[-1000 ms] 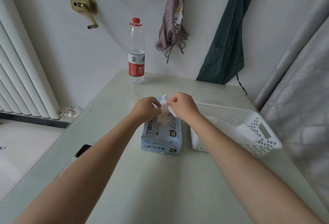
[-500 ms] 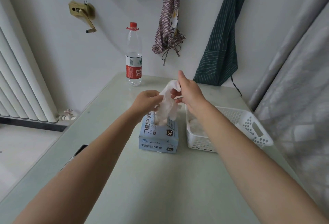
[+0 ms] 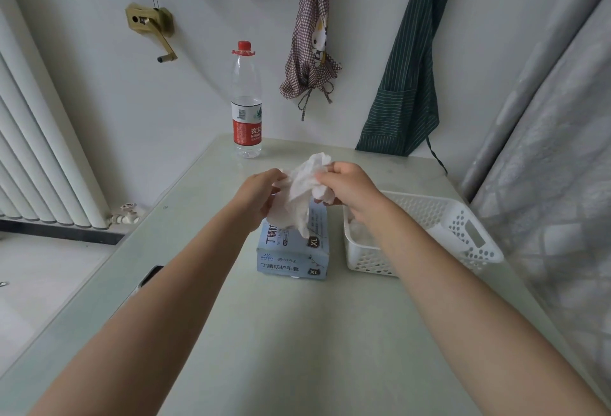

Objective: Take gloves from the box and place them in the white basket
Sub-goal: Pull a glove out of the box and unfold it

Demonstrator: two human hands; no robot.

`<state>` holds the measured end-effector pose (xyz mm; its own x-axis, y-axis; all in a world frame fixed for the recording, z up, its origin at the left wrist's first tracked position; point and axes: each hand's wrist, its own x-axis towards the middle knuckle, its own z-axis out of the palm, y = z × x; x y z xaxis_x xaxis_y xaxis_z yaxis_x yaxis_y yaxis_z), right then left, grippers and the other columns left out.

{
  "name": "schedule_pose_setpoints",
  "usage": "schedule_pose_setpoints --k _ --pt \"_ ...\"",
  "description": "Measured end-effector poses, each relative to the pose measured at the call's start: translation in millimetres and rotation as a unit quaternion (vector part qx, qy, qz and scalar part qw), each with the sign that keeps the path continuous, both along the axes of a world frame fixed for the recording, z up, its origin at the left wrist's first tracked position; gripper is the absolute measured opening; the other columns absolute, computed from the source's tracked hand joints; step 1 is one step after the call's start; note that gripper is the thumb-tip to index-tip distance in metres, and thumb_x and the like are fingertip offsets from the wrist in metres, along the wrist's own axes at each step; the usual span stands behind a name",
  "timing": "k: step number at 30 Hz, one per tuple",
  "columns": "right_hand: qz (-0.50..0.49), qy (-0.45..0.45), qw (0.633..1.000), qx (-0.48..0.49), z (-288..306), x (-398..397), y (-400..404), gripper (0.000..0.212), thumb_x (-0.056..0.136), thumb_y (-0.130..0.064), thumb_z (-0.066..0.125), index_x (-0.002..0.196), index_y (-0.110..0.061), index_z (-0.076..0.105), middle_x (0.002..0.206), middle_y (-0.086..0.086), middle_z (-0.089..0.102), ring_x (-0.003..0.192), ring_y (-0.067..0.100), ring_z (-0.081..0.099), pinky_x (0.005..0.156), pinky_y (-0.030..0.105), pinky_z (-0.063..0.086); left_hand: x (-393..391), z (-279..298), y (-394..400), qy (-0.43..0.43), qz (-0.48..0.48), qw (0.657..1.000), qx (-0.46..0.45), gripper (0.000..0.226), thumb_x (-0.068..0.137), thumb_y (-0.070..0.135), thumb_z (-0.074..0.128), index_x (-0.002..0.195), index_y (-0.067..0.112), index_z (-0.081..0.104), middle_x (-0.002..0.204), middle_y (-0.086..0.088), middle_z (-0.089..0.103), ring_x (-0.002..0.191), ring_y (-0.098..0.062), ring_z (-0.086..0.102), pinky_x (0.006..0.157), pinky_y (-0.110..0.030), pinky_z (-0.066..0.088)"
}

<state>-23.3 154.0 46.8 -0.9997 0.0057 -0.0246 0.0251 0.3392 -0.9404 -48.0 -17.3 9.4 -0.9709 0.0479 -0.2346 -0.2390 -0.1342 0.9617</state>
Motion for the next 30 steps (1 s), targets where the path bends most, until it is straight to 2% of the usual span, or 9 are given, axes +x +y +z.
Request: schedule_pose_setpoints --k 4,7,10,14,19,22,24,27,30 --pt "-0.092 0.011 0.993 -0.069 1.8 0.8 4.6 0.015 0.099 -0.015 0.046 0.095 -0.009 0.059 0.076 0.013 0.066 0.050 0.017 0.061 0.053 0.027 0.053 -2.8 -4.0 -6.2 -0.014 0.021 1.000 0.009 0.017 0.091 0.022 0.057 0.094 0.008 0.066 0.094 -0.015 0.064 0.084 -0.027 0.059 0.079 -0.036 0.044" --pt "-0.109 0.002 0.990 -0.089 0.5 -2.7 6.2 0.039 0.094 -0.034 0.053 0.128 -0.015 0.049 0.100 0.011 0.065 0.073 0.016 0.070 0.074 0.033 0.058 -3.6 -4.6 -5.0 -0.015 0.035 0.999 0.008 0.019 0.094 0.024 0.057 0.092 0.007 0.065 0.091 -0.012 0.066 0.079 -0.026 0.061 0.077 -0.034 0.046" --pt "-0.091 0.014 0.996 0.003 0.4 -2.4 4.1 0.068 0.086 -0.039 0.062 0.146 -0.025 0.034 0.133 0.000 0.048 0.117 0.018 0.053 0.091 0.031 0.045 -5.8 -5.7 -3.5 -0.030 0.059 0.997 0.036 0.018 0.097 0.021 0.052 0.088 0.008 0.062 0.086 -0.010 0.064 0.077 -0.023 0.060 0.078 -0.034 0.047" --pt "0.009 0.089 0.992 0.090 -1.0 5.7 -4.5 0.037 0.085 -0.031 0.071 0.119 -0.021 0.061 0.116 -0.003 0.060 0.106 0.014 0.056 0.078 0.024 0.049 -5.7 -1.1 -1.3 -0.049 0.059 0.990 0.121 0.024 0.102 0.016 0.040 0.091 0.008 0.060 0.076 -0.009 0.066 0.067 -0.023 0.062 0.064 -0.032 0.049" --pt "0.084 0.205 0.926 0.305 -7.1 11.3 -21.2 0.079 0.067 -0.042 0.085 0.130 -0.026 0.041 0.133 -0.002 0.042 0.120 0.016 0.042 0.095 0.037 0.036 -3.6 12.0 3.3 -0.044 0.050 0.968 0.243 0.019 0.099 0.004 0.031 0.105 -0.001 0.048 0.087 -0.018 0.061 0.069 -0.029 0.066 0.056 -0.034 0.059" --pt "0.041 0.307 0.847 0.432 -12.0 8.1 -22.3 0.054 0.077 -0.024 0.076 0.123 -0.021 0.048 0.127 0.001 0.045 0.117 0.022 0.045 0.098 0.042 0.036 0.0 19.2 6.6 -0.034 0.040 0.954 0.295 0.017 0.098 -0.002 0.031 0.111 -0.002 0.043 0.095 -0.024 0.055 0.072 -0.033 0.068 0.056 -0.036 0.059" --pt "0.004 0.358 0.845 0.397 -13.0 6.0 -19.0 0.024 0.083 -0.011 0.066 0.105 -0.011 0.058 0.111 0.005 0.053 0.102 0.024 0.050 0.091 0.041 0.041 0.8 20.7 5.9 -0.036 0.028 0.952 0.303 0.013 0.098 -0.002 0.033 0.109 -0.001 0.041 0.096 -0.024 0.055 0.069 -0.034 0.070 0.057 -0.037 0.059" --pt "-0.015 0.350 0.872 0.342 -6.8 7.5 -16.6 0.004 0.089 -0.009 0.058 0.087 -0.006 0.060 0.096 0.006 0.056 0.088 0.020 0.050 0.075 0.031 0.043 4.0 22.5 4.0 -0.072 0.019 0.968 0.240 0.010 0.095 -0.001 0.042 0.105 -0.001 0.044 0.098 -0.026 0.056 0.079 -0.039 0.069 0.065 -0.043 0.062" --pt "-0.034 0.304 0.900 0.310 5.0 8.1 -14.6 0.021 0.092 -0.009 0.048 0.071 -0.014 0.046 0.082 -0.003 0.046 0.069 0.011 0.041 0.057 0.017 0.029 3.0 18.8 4.7 -0.091 0.085 0.992 0.009 0.023 0.088 0.005 0.056 0.110 0.002 0.051 0.107 -0.017 0.052 0.097 -0.029 0.057 0.080 -0.039 0.055"
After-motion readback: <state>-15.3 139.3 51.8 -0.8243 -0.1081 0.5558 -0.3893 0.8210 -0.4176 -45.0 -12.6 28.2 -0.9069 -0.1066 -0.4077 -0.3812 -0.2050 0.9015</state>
